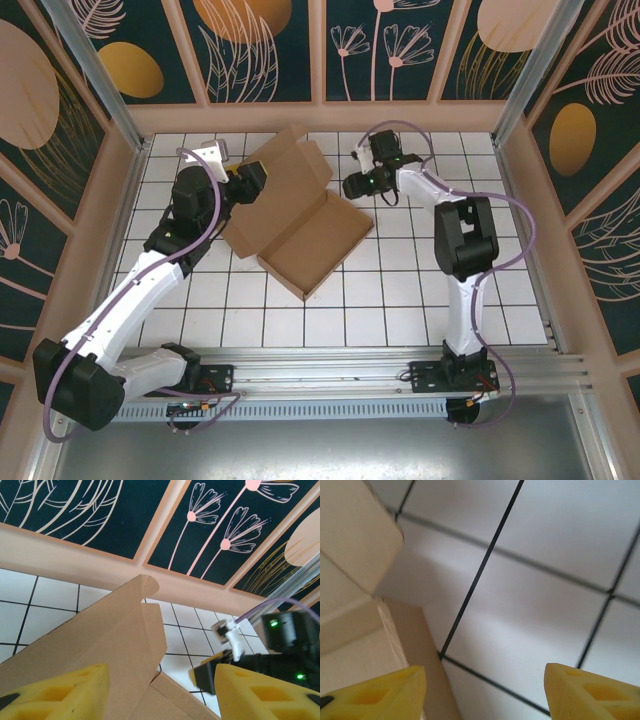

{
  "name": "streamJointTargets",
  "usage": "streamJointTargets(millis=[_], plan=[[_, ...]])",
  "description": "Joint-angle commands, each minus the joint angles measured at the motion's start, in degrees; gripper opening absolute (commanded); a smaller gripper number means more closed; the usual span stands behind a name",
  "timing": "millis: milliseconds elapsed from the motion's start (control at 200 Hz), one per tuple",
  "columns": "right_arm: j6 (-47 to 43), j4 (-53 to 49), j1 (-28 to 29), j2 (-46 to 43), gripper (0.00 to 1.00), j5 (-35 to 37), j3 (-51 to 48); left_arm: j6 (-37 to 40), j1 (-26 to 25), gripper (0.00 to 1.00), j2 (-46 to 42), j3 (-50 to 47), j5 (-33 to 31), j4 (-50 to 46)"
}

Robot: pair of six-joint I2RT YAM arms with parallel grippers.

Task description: Fold the paper box

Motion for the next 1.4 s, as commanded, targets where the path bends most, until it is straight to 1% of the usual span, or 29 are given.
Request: streamJointTargets(millis=[0,85,140,270,445,525,751,821,986,1106,1221,1396], plan=[[-2.89,-4.75,1.13,1.48,0.64,-7.45,2.36,0.51,0.3,0.58,-1.35,-0.31,0.38,1.81],[-2.43,-3.84,1.73,1.96,0.62,-8.13,1.41,0.24,0.3,0.58,-1.25,-0.26,0.93,1.91],[-2.42,-3.77,2.2,2.26,0.6,-7.87,1.22,-0.04,0.3,0.58,-1.25,-0.22,1.24,2.0],[-2.51,-3.34,3.49,2.43,0.54,-4.26,0.41,-0.21,0.28,0.58,-1.24,-0.13,1.56,2.05],[-2.64,-1.15,4.65,-0.56,0.47,-4.54,-3.5,-0.05,0.3,0.58,-1.34,-0.25,1.4,2.0],[-2.55,0.03,5.2,-2.32,0.47,-2.49,-5.47,-0.04,0.3,0.58,-1.38,-0.22,1.3,2.0],[-2.03,3.72,6.27,-8.56,0.45,-2.47,-10.16,-0.03,0.29,0.58,-1.16,-0.17,1.34,2.0],[-2.8,2.1,6.78,-8.3,0.45,-2.46,-9.3,-0.02,0.3,0.58,-1.07,-0.13,1.54,2.0],[-3.63,-0.17,7.59,-6.25,0.5,-3.43,-7.43,0.04,0.3,0.58,-1.07,-0.21,1.43,2.0],[-3.82,-1.45,7.94,-4.33,0.49,-2.96,-6.3,0.14,0.29,0.58,-1.11,-0.27,1.13,1.91],[-4.22,-2.06,9.15,-3.41,0.43,0.37,-6.48,0.19,0.28,0.58,-1.16,-0.27,1.1,1.91],[-4.28,-2.55,10.65,-2.89,0.29,4.45,-7.7,0.17,0.26,0.58,-1.32,-0.23,1.13,1.91]])
